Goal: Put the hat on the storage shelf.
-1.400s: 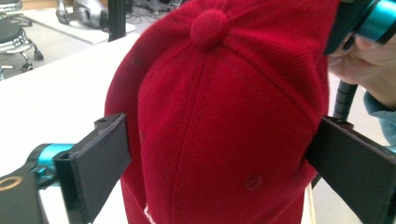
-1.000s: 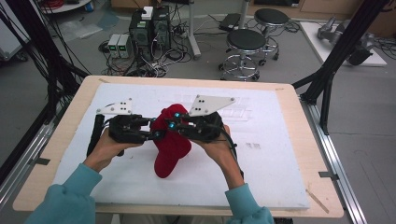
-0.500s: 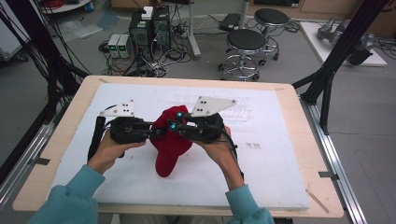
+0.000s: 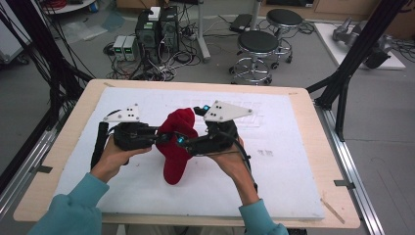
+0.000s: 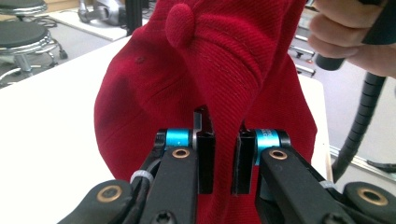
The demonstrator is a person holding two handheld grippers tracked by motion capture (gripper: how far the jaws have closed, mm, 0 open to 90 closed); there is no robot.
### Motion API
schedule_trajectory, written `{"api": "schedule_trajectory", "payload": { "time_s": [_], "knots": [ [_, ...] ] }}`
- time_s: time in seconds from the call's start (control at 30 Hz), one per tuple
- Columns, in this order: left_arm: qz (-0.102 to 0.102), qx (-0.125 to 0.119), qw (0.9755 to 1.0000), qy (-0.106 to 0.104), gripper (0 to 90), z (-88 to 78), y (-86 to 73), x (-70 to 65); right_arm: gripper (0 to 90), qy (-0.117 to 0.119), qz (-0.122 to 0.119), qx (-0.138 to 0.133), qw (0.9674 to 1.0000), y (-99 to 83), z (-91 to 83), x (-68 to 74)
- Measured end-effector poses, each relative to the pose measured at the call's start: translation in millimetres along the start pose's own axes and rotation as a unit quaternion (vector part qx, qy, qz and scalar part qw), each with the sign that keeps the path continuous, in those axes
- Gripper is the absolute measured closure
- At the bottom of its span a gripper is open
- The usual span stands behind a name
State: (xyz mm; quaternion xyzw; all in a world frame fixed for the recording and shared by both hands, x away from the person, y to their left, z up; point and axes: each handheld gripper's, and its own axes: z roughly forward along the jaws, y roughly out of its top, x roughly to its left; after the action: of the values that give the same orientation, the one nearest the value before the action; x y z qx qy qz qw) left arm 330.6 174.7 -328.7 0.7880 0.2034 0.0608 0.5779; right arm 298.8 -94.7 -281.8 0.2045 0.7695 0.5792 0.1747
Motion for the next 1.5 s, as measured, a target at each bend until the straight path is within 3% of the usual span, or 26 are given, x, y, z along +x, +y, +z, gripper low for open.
{"api": "schedule_trajectory", "payload": {
  "time_s": [0.33, 0.5, 0.67, 0.8, 1.2, 1.5],
  "knots": [
    [-0.004, -0.010, 0.9995, 0.028, 83.9, -3.0, 8.5, -1.2, 11.0, -0.043, 0.034, 0.001, 0.9985, -21.3, -22.0, 6.8],
    [0.002, -0.011, 0.9993, 0.037, 84.0, -2.0, 16.9, -3.5, 11.0, -0.052, 0.041, -0.003, 0.9978, -31.0, -27.8, 10.7],
    [0.006, -0.015, 0.9989, 0.044, 83.9, -0.9, 26.5, -5.7, 13.9, -0.063, 0.051, 0.011, 0.9967, -43.8, -28.9, 15.7],
    [0.008, -0.025, 0.9981, 0.055, 83.9, 1.2, 34.3, -7.4, 16.3, -0.058, 0.063, 0.019, 0.9961, -54.2, -25.7, 17.8],
    [0.019, -0.040, 0.9972, 0.059, 83.9, 9.1, 57.4, -14.1, 26.5, -0.038, 0.093, 0.030, 0.9945, -68.3, -16.0, 20.2],
    [0.027, -0.046, 0.9968, 0.060, 83.9, 15.9, 67.7, -19.4, 49.4, -0.013, 0.122, 0.036, 0.9918, -75.5, -9.3, 18.6]
  ]
}}
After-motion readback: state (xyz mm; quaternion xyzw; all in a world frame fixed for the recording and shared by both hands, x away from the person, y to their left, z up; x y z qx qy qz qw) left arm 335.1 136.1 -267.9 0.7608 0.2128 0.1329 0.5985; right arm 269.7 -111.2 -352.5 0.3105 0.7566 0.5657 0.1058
